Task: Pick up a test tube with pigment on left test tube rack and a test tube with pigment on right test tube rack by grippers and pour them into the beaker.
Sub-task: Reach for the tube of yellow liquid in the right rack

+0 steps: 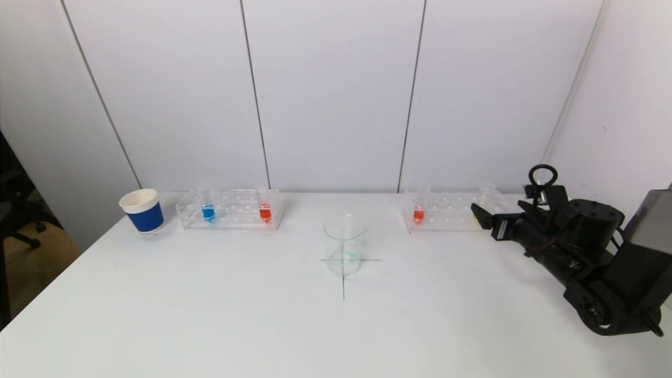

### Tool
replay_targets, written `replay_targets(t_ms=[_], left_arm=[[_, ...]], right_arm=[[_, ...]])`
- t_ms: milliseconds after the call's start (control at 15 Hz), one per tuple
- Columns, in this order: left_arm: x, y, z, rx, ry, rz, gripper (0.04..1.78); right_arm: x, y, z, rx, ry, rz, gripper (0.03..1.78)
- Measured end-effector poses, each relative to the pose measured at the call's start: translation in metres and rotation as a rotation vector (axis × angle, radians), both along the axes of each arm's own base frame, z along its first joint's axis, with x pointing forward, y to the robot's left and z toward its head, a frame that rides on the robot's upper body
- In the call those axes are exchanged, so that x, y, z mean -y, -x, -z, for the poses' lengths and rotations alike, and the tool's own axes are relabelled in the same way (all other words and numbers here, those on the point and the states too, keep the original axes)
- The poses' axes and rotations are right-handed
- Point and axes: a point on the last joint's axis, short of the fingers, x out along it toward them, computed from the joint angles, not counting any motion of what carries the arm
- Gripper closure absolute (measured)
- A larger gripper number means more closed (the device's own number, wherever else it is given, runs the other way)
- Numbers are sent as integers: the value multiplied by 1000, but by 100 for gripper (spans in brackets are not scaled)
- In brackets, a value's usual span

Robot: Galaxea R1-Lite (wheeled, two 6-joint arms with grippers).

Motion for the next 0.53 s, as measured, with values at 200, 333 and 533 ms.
replay_targets(t_ms=[200, 333, 533], left_arm=[[0, 0, 0, 0, 0, 0, 6], [0, 0, 0, 0, 0, 0, 6], [0, 0, 0, 0, 0, 0, 6]], right_arm=[[0, -8, -3, 26, 1, 15, 4], [0, -13, -5, 38, 0, 18, 4], [1, -21, -5, 57, 1, 29, 4]])
